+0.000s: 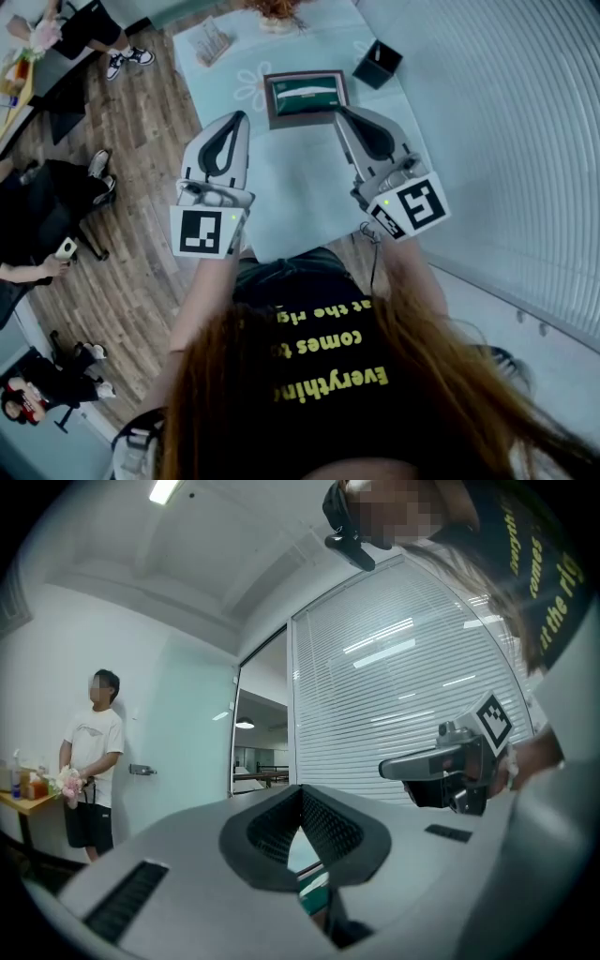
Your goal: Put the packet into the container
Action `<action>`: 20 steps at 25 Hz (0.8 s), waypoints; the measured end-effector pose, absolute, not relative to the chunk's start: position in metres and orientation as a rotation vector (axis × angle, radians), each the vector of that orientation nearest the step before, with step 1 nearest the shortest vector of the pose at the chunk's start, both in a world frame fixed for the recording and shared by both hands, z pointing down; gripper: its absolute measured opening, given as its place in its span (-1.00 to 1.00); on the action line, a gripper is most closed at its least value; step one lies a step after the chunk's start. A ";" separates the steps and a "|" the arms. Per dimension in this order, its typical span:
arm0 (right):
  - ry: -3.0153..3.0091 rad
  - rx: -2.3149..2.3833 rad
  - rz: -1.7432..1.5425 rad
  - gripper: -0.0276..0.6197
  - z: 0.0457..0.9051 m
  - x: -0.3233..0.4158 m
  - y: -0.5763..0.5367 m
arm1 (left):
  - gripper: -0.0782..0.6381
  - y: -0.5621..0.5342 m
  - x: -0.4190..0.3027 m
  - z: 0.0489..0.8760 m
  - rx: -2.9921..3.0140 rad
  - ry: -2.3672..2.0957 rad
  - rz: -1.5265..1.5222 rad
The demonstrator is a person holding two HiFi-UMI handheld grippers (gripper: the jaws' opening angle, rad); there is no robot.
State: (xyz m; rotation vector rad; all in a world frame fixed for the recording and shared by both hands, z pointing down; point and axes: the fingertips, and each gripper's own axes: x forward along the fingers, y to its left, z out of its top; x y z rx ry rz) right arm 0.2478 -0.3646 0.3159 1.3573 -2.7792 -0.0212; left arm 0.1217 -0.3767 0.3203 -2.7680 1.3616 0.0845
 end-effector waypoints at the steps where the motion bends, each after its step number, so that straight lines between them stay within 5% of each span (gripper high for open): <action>1: -2.782 1.373 -0.024 -0.84 0.314 0.248 -0.362 | -0.78 -0.375 0.122 0.320 -2.771 1.358 0.085; 20: -2.800 1.420 -0.102 -0.84 0.301 0.243 -0.350 | -0.78 -0.364 0.126 0.322 -2.787 1.322 0.074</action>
